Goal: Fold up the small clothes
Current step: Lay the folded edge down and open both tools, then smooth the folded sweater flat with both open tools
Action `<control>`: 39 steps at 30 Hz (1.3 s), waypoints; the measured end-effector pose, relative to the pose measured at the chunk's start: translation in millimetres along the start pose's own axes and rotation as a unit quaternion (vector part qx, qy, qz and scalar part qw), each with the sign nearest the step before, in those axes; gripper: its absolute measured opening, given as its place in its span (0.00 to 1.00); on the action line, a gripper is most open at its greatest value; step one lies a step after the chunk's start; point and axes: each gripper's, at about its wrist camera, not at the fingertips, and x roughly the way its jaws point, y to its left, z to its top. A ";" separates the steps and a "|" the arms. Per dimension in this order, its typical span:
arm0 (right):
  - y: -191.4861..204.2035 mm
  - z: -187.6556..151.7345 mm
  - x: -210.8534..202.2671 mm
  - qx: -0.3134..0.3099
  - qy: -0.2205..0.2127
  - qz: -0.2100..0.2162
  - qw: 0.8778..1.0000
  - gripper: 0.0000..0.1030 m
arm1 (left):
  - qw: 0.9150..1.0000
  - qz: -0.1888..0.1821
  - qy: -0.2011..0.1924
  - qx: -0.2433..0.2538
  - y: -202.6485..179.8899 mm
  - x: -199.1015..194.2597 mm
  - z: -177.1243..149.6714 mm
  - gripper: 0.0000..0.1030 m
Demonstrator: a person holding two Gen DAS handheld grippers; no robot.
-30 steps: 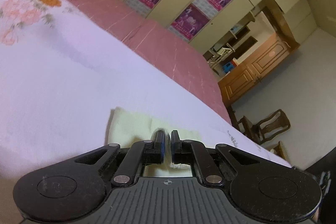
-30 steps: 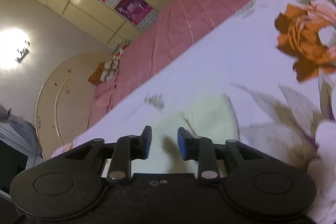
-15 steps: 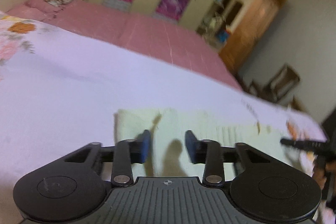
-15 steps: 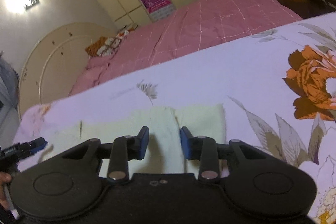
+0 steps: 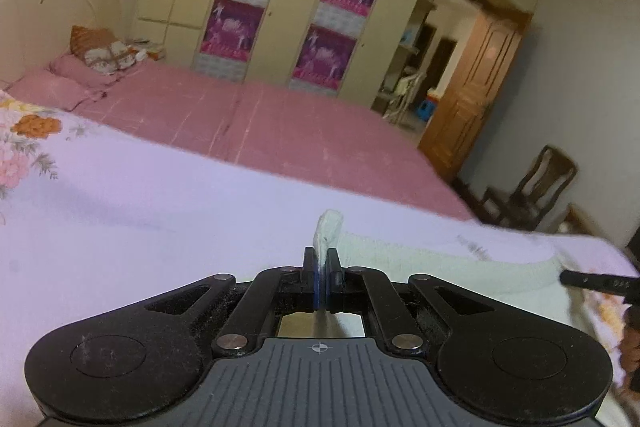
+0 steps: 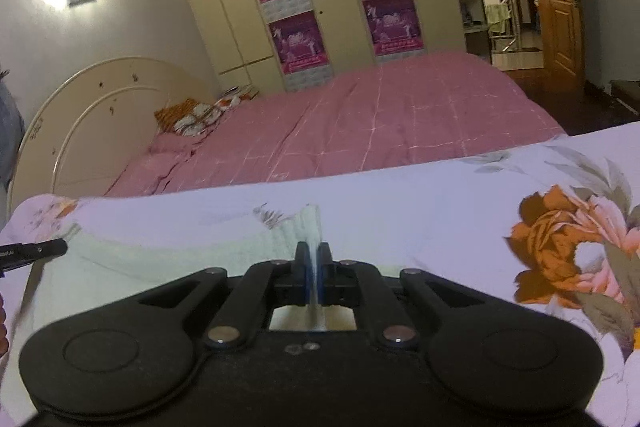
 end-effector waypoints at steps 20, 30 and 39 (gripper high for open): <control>112.5 -30.1 53.1 -0.118 0.047 0.010 0.992 0.25 | 0.995 0.014 0.044 0.088 -123.1 19.9 -9.6 0.73; 127.5 -41.4 57.1 -0.181 0.045 -0.030 0.982 0.37 | 0.994 0.050 0.050 0.088 -95.9 18.5 -20.5 0.73; 71.8 -29.8 35.4 -0.127 0.038 -0.112 0.985 0.41 | 0.992 0.078 0.047 0.086 -74.4 2.1 -6.7 0.73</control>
